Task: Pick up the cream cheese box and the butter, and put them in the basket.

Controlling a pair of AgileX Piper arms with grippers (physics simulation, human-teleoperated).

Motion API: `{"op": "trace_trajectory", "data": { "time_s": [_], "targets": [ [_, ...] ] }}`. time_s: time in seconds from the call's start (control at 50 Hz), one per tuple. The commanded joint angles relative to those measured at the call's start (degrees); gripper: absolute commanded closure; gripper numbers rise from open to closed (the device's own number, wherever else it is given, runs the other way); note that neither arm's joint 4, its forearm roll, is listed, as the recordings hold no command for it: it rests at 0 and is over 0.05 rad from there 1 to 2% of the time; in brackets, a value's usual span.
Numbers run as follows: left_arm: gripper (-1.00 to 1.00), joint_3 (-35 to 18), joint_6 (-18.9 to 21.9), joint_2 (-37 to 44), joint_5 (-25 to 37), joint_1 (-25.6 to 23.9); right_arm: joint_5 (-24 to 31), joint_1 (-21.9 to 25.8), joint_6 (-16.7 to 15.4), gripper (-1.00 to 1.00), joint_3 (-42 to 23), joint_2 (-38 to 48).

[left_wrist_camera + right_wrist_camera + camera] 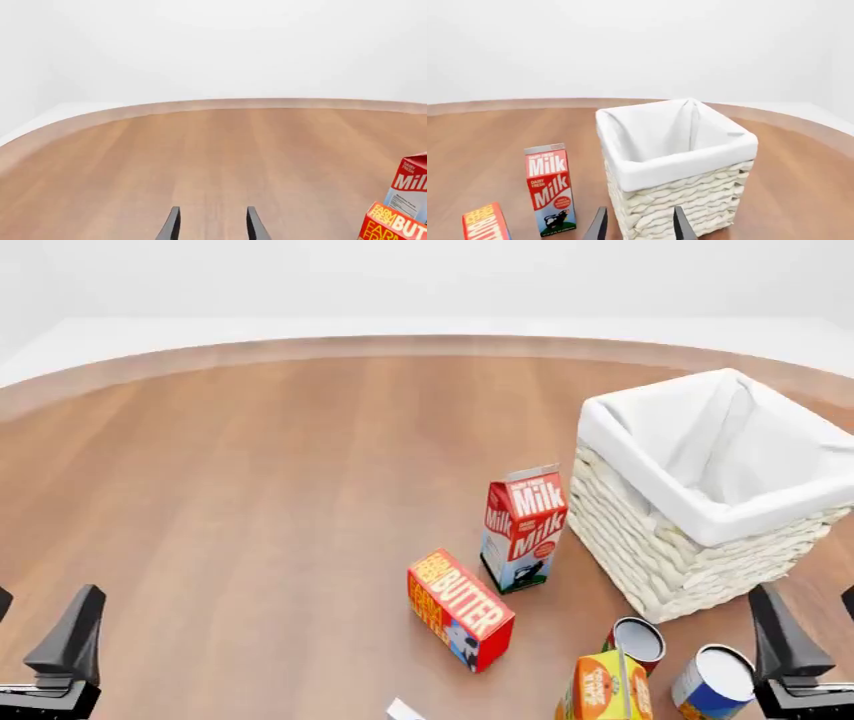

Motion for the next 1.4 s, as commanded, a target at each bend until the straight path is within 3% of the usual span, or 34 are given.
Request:
{"op": "trace_trajectory", "data": {
  "time_s": [0.02, 0.18, 0.32, 0.34, 0.46, 0.58, 0.72, 0.74, 0.86, 1.1, 1.22, 1.26, 1.4],
  "targets": [
    [-1.00, 0.0, 0.0, 0.0, 0.0, 0.0, 0.5, 1.0, -0.3, -1.00, -0.8, 0.4],
    [-1.00, 0.0, 0.0, 0.0, 0.0, 0.0, -0.4, 3.1, 0.3, -1.00, -1.3, 2.7],
    [-1.00, 0.0, 0.0, 0.0, 0.0, 0.0, 7.1, 7.1, 0.2, -1.00, -9.7, 1.8],
    [-1.00, 0.0, 0.0, 0.0, 0.0, 0.0, 8.9, 8.2, -1.9, -1.00, -11.9, 0.4],
    [-1.00, 0.0, 0.0, 0.0, 0.0, 0.0, 11.5, 10.6, -2.7, -1.00, -17.8, 3.0],
    [-1.00, 0.0, 0.0, 0.0, 0.0, 0.0, 10.8, 11.6, -2.8, -1.00, -21.7, 8.9],
    [-1.00, 0.0, 0.0, 0.0, 0.0, 0.0, 11.4, 19.5, -4.4, -1.00, -26.3, 17.6],
    [-1.00, 0.0, 0.0, 0.0, 0.0, 0.0, 11.4, 21.4, -6.1, -1.00, -27.4, 19.1],
    [-1.00, 0.0, 0.0, 0.0, 0.0, 0.0, 12.8, 26.6, -5.9, -1.00, -33.7, 26.2],
    [-1.00, 0.0, 0.0, 0.0, 0.0, 0.0, 17.0, 31.9, -6.5, -1.00, -41.7, 33.9],
    [-1.00, 0.0, 0.0, 0.0, 0.0, 0.0, 18.6, 35.3, -8.4, -1.00, -44.5, 38.0],
    [-1.00, 0.0, 0.0, 0.0, 0.0, 0.0, 18.5, 36.1, -10.4, -1.00, -44.4, 39.7],
    [-1.00, 0.0, 0.0, 0.0, 0.0, 0.0, 20.5, 37.7, -11.2, -1.00, -47.1, 43.5]
  ]
}}
